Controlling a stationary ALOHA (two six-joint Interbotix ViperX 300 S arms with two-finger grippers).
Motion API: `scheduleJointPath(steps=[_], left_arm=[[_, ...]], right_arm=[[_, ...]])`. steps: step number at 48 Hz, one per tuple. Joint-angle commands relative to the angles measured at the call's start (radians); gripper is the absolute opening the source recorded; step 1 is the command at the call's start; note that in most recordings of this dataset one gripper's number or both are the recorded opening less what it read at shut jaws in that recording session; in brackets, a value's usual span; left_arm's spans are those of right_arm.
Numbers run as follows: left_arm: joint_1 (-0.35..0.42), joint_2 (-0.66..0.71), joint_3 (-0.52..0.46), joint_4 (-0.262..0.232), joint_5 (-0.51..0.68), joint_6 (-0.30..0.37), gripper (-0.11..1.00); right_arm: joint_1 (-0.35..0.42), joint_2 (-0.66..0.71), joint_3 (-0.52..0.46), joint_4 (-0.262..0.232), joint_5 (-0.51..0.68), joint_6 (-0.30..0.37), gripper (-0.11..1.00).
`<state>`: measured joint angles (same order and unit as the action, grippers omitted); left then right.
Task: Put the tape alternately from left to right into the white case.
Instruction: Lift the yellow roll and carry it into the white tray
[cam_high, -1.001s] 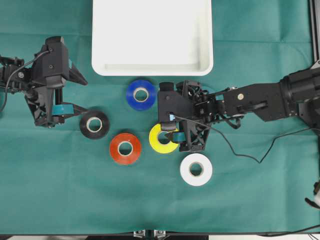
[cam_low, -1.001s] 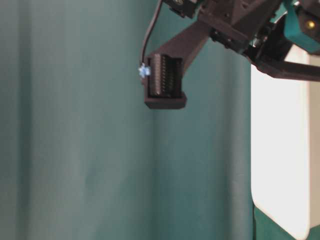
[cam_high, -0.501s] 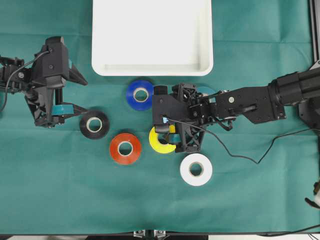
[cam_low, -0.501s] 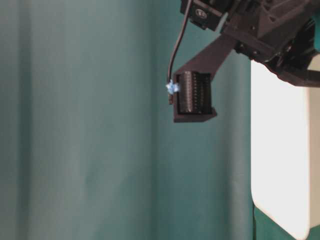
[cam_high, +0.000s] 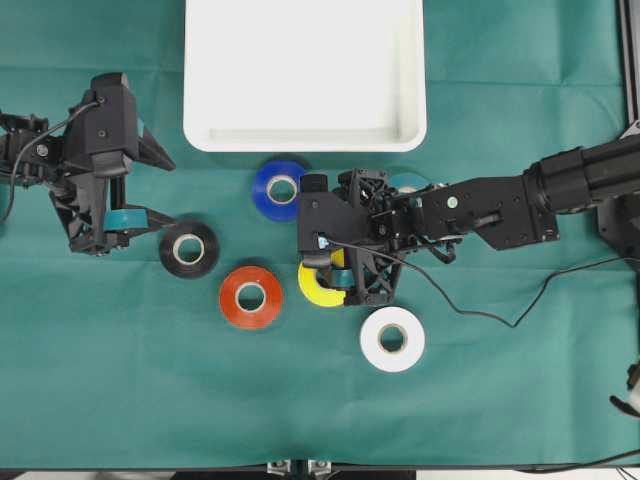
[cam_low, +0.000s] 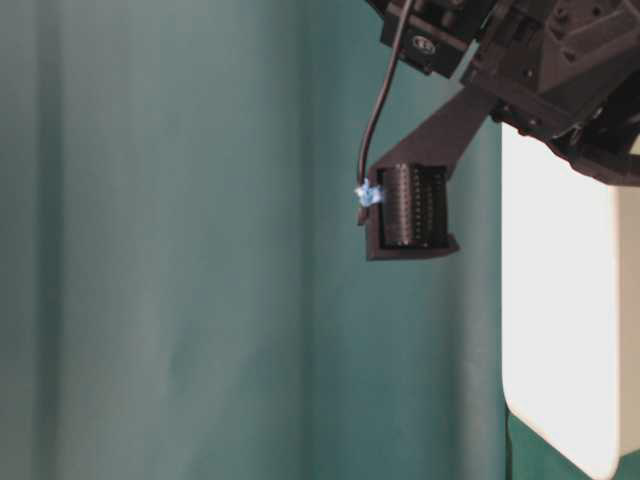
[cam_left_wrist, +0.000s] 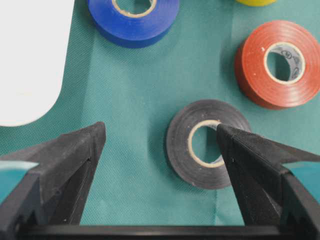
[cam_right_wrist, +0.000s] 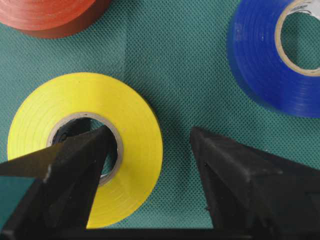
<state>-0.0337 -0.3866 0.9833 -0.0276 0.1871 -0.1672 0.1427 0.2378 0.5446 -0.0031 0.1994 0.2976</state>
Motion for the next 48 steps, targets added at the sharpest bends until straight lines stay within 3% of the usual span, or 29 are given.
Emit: scheduleJointPath(steps=[1,5,12,28,36,48], left_arm=[[-0.002,-0.006,-0.015,-0.002,-0.003,-0.002,0.76],[-0.003,-0.006,-0.015,-0.002,-0.003,-0.002,0.76],[-0.003,-0.006,-0.015,-0.002,-0.003,-0.002,0.76],[-0.002,-0.006,-0.015,-0.002,-0.003,-0.002,0.76],[-0.002,-0.006,-0.014,-0.002,-0.003,0.000,0.76],[-0.003,-0.008,-0.014,-0.003,-0.005,0.000,0.76]], right_arm=[[-0.002,-0.012,-0.018,-0.002,-0.002,0.002,0.77],[-0.002,-0.020,-0.021,-0.006,0.003,0.000,0.66],[0.000,-0.044,-0.026,-0.044,0.009,-0.002,0.31],[-0.002,-0.103,-0.029,-0.060,0.069,-0.003,0.31],[-0.031,-0.186,-0.040,-0.127,0.084,-0.003,0.31],[-0.161,-0.232,-0.051,-0.207,0.078,-0.003,0.31]])
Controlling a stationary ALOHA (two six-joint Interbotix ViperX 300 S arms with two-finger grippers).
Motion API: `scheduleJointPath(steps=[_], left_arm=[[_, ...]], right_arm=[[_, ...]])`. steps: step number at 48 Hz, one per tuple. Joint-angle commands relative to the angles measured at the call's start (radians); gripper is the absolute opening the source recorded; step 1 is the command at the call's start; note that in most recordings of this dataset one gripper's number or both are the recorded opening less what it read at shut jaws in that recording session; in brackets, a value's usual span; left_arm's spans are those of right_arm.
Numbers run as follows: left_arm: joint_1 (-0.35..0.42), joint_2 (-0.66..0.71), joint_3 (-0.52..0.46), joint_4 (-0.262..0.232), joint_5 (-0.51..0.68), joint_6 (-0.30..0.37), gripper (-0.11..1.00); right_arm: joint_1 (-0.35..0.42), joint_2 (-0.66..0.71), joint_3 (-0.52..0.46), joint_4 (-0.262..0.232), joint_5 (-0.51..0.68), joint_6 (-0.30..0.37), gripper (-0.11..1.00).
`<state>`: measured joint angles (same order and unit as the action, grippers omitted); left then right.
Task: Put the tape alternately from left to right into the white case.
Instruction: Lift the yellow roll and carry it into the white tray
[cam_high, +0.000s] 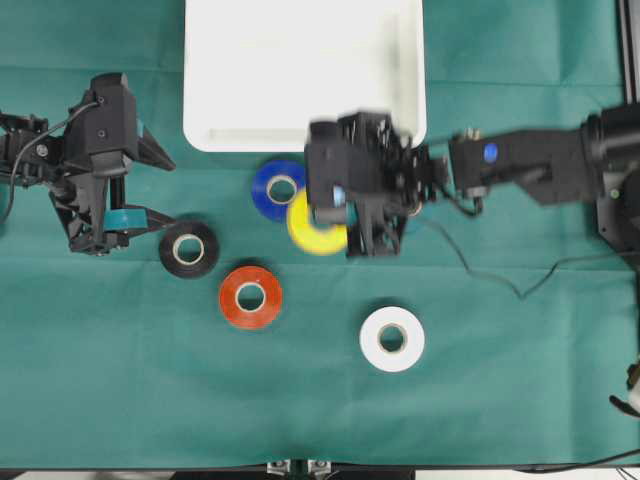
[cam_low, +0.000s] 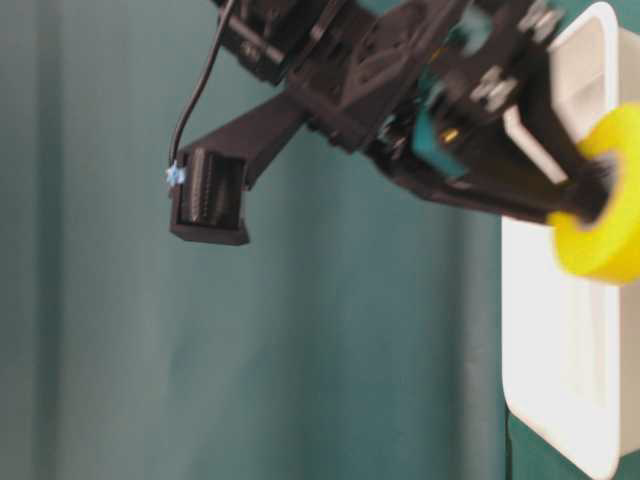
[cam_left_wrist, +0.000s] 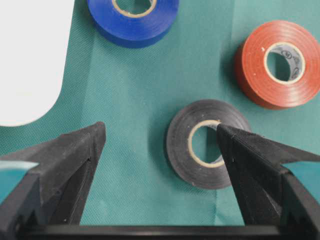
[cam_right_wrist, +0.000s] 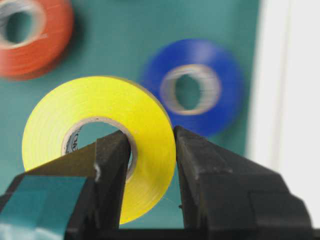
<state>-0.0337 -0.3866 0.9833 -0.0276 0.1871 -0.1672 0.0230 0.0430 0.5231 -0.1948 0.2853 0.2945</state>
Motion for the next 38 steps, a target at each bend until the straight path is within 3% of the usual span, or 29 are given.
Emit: scheduleJointPath(steps=[1,17,38], left_arm=[[-0.003,-0.009,-0.014,-0.002,-0.005,0.000,0.76],[-0.003,-0.011,-0.014,-0.002,-0.003,0.000,0.76],[-0.003,-0.011,-0.014,-0.002,-0.005,0.000,0.76]], right_arm=[[-0.054,-0.037,-0.032,-0.020,-0.008,0.000,0.31],[-0.236,-0.029,-0.064,-0.114,-0.071,0.000,0.31],[-0.428,0.060,-0.064,-0.118,-0.239,-0.003,0.31]])
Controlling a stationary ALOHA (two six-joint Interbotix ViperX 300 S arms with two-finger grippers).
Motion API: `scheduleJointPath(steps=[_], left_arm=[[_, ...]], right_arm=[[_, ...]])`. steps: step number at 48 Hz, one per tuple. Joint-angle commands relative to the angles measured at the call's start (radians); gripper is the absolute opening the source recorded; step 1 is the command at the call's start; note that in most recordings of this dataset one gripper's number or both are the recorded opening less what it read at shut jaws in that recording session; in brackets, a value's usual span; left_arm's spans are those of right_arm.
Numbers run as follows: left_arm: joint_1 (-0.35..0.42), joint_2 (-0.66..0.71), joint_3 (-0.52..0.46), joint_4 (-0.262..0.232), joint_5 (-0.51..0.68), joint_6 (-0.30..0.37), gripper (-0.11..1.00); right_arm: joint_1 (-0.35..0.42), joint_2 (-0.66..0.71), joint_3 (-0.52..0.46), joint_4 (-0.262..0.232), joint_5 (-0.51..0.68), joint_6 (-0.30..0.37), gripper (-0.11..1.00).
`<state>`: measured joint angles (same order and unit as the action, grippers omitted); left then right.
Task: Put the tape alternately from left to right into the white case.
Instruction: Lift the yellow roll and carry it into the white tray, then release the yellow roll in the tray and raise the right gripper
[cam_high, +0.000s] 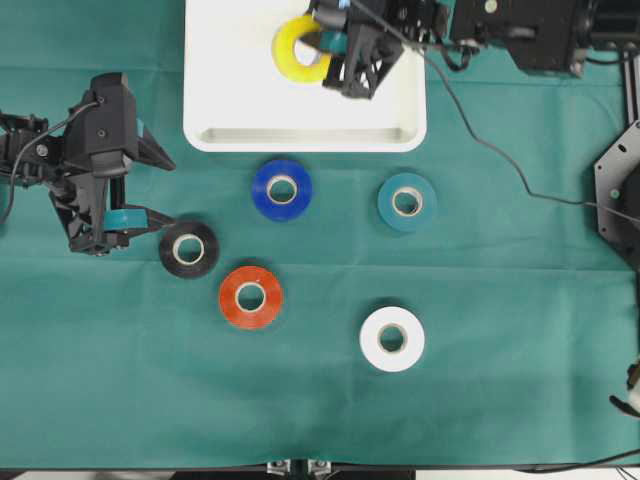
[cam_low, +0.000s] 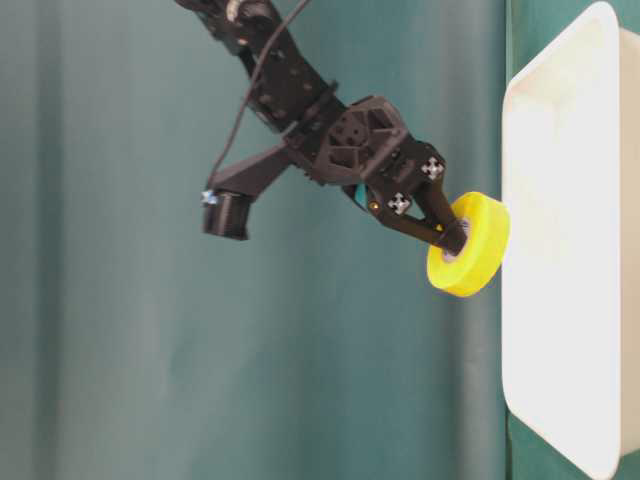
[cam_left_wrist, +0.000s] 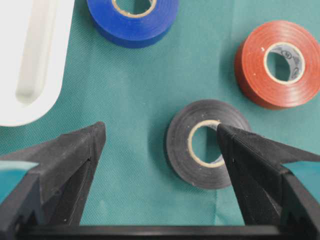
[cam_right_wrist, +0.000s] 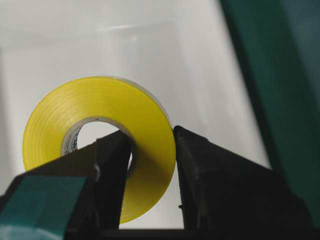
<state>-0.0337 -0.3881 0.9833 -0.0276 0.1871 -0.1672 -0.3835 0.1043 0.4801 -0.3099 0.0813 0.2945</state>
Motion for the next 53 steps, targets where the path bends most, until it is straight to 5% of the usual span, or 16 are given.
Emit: scheduleJointPath(steps=[1,15,53], left_arm=[[-0.003,-0.011,-0.014,-0.002,-0.005,0.000,0.76],[-0.002,-0.009,-0.015,-0.002,-0.003,0.000,0.76],[-0.003,-0.006,-0.021,-0.002,-0.003,0.000,0.76]], right_arm=[[-0.028,0.002,-0.023,-0.003,-0.041,-0.003,0.31],[-0.095,0.071,-0.028,-0.003,-0.117,-0.006,0.31],[-0.124,0.155,-0.064,-0.003,-0.080,-0.006,0.31]])
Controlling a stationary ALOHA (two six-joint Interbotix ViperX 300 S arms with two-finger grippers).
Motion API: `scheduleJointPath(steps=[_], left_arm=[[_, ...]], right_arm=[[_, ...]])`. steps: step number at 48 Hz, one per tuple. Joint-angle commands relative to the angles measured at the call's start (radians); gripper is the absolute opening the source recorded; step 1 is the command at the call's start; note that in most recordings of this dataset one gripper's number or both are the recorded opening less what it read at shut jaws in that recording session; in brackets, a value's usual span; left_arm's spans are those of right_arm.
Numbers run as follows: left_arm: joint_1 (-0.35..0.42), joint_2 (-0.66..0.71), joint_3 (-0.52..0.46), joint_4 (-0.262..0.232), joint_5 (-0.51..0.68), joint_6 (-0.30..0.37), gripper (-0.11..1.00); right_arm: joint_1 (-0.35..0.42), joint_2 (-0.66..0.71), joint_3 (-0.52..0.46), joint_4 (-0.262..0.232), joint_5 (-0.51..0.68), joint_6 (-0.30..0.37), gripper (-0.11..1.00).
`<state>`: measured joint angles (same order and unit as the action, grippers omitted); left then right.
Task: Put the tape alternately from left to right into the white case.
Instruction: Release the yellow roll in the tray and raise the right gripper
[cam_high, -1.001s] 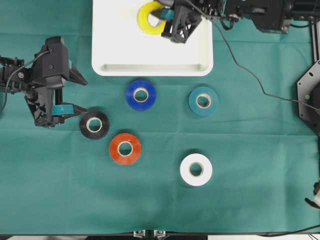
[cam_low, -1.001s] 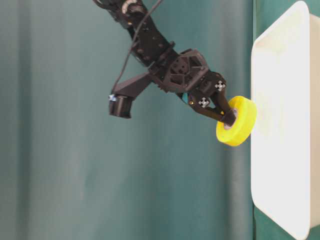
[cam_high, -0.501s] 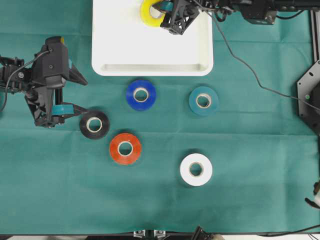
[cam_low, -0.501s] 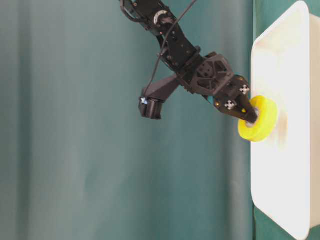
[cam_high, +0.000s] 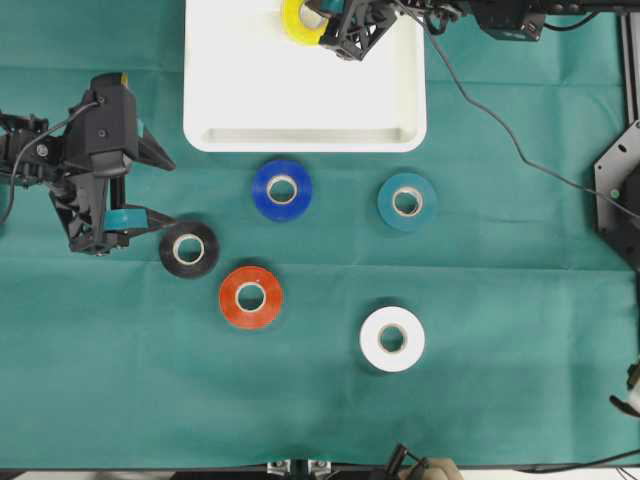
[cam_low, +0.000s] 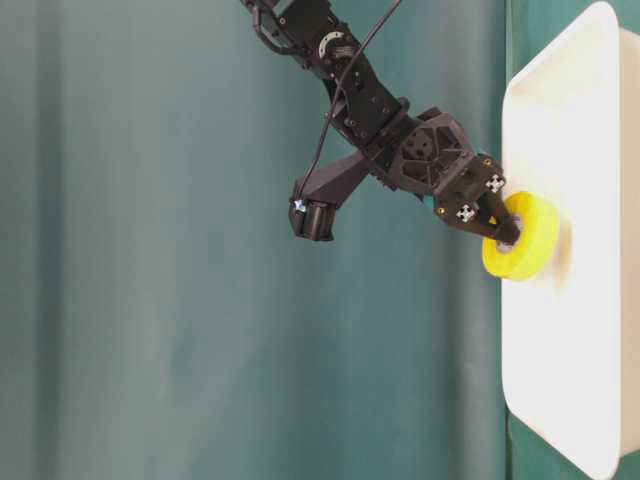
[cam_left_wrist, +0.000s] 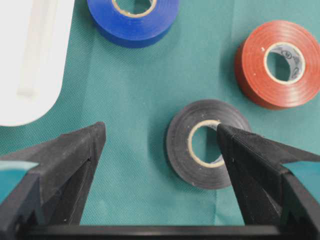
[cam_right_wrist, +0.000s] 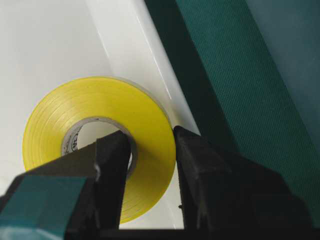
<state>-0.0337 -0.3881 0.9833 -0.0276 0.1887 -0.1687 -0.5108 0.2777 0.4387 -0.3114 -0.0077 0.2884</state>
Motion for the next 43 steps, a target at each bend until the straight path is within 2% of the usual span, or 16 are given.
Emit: scheduleJointPath(steps=[1,21,29,32,37,43], left_arm=[[-0.003,-0.005,-0.021,-0.002,-0.005,0.002,0.76],[-0.003,-0.006,-0.021,-0.002,-0.005,0.000,0.76],[-0.003,-0.006,-0.020,-0.002,-0.006,0.000,0.76],[-0.003,-0.006,-0.021,-0.002,-0.006,0.000,0.76],[-0.002,-0.006,-0.021,-0.002,-0.005,0.002,0.76],[-0.002,-0.006,-0.020,-0.002,-0.005,0.000,0.76]], right_arm=[[0.005,-0.020,-0.023,-0.002,0.012,0.000,0.31],[0.009,-0.020,-0.026,-0.002,0.015,0.008,0.32],[0.011,-0.025,-0.026,-0.002,0.015,0.006,0.77],[0.012,-0.028,-0.026,-0.002,0.014,0.006,0.90],[0.012,-0.034,-0.026,-0.002,0.008,0.008,0.85],[0.012,-0.037,-0.026,-0.002,0.002,0.008,0.86]])
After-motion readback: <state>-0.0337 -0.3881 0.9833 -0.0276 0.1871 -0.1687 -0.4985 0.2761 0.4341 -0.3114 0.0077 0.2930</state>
